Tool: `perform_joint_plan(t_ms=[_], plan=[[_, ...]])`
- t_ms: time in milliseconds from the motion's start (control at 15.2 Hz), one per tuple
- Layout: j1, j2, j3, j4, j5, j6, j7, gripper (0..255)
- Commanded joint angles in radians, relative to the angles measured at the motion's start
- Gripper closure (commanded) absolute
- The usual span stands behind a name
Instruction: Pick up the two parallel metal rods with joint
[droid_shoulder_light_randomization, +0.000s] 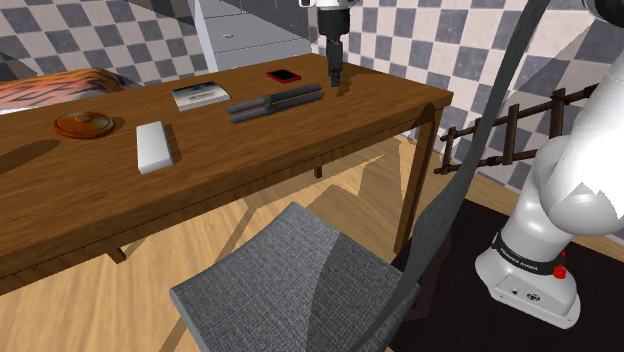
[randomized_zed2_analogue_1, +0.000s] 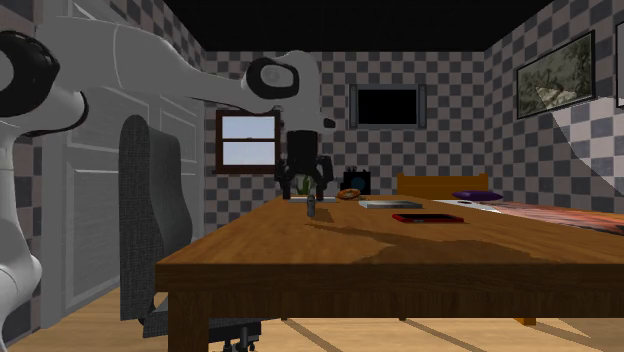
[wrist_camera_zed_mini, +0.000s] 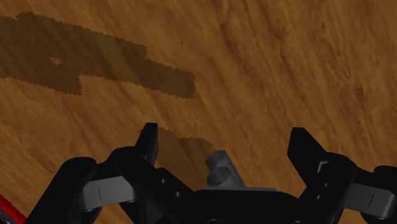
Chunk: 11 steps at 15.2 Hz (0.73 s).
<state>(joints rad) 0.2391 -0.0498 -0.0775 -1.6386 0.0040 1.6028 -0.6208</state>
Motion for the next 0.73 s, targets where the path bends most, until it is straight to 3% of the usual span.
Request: perform_joint_plan(t_ms=[0,660], plan=[[0.018,0.072,0.015,0.093,0.007,-0.022,-0.061,0],[0.099,0.376,0.109,0.526,0.002,-0.158,-0.315,0]])
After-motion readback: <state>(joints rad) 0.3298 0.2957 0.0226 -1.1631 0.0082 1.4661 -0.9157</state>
